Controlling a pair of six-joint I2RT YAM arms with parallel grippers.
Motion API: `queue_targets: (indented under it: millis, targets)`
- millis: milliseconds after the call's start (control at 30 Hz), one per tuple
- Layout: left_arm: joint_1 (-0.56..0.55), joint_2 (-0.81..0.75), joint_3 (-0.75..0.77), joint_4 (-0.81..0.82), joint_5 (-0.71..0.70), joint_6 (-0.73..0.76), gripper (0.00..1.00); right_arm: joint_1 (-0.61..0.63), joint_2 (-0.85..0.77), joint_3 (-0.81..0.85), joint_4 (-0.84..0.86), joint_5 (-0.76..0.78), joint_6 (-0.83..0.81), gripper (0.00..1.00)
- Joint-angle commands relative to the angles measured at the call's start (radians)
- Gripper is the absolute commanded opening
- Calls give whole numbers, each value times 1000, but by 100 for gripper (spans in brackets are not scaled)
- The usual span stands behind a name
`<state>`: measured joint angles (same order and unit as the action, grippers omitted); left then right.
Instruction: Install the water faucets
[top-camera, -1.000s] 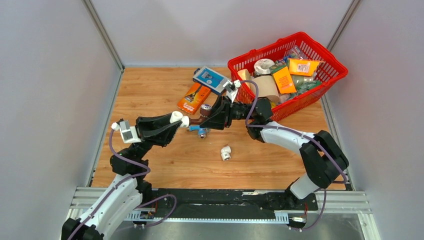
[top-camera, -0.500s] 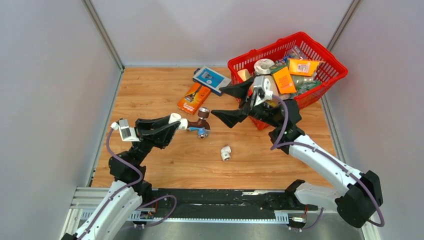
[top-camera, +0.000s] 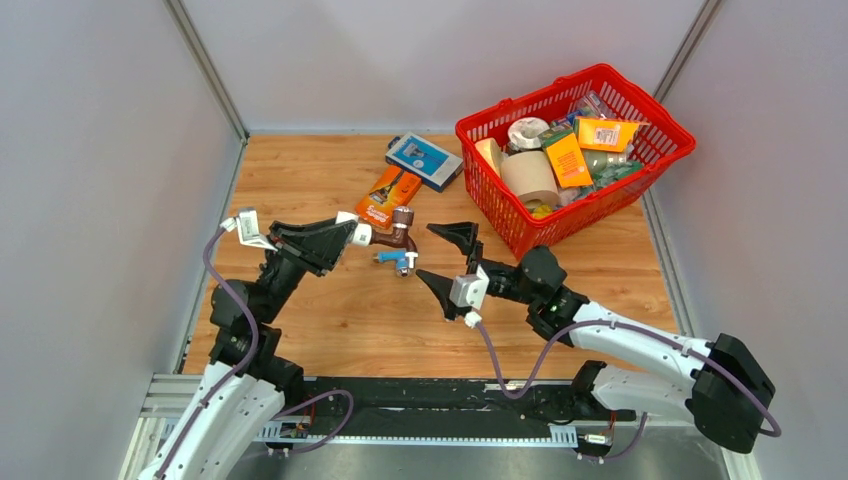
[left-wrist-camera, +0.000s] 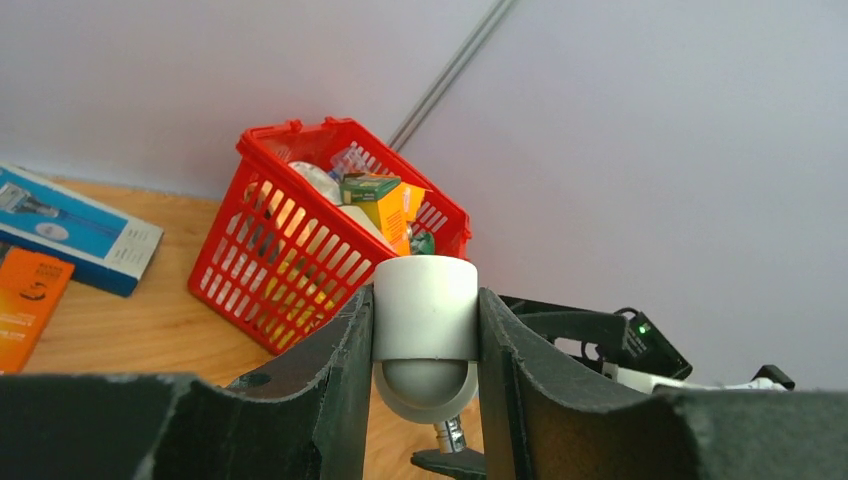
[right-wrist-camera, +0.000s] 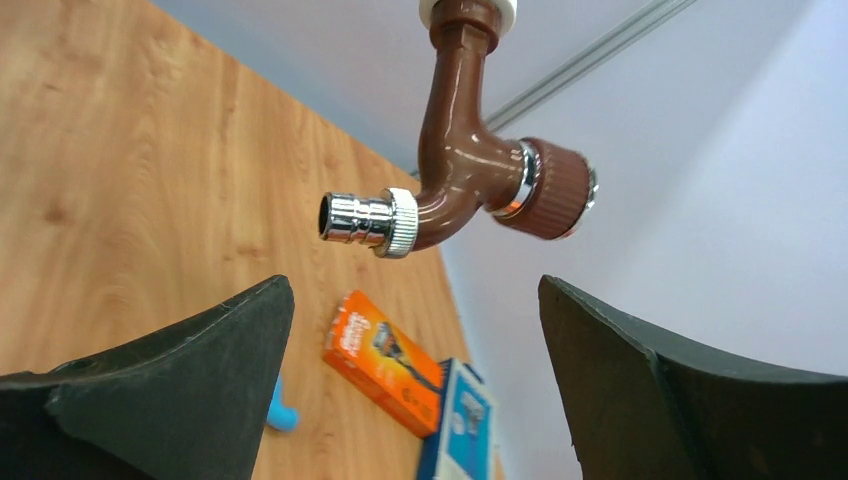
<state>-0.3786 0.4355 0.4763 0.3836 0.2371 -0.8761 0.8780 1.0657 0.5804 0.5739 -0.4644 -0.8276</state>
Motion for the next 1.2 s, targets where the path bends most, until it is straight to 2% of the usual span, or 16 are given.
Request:
queue_targets:
  millis: [0, 100, 400, 700, 933, 1167]
  targets:
    - [0, 26, 67, -45, -2, -70, 0, 62, -3, -40, 156, 151, -249, 100]
    - [0, 46, 73, -35, 16, -95, 0, 99, 23, -62, 265, 210, -289, 100]
    - [-2, 75, 78, 21, 70, -159, 0, 116, 108, -45, 388, 219, -352, 99]
    - [0, 86, 76, 54, 111, -199, 0, 118, 172, 27, 360, 204, -328, 87]
    - [-2, 86, 76, 83, 123, -205, 0, 118, 194, 71, 322, 190, -196, 70]
    - [-2, 78, 61, 126, 134, -199, 0, 99, 175, 150, 153, 119, 23, 39]
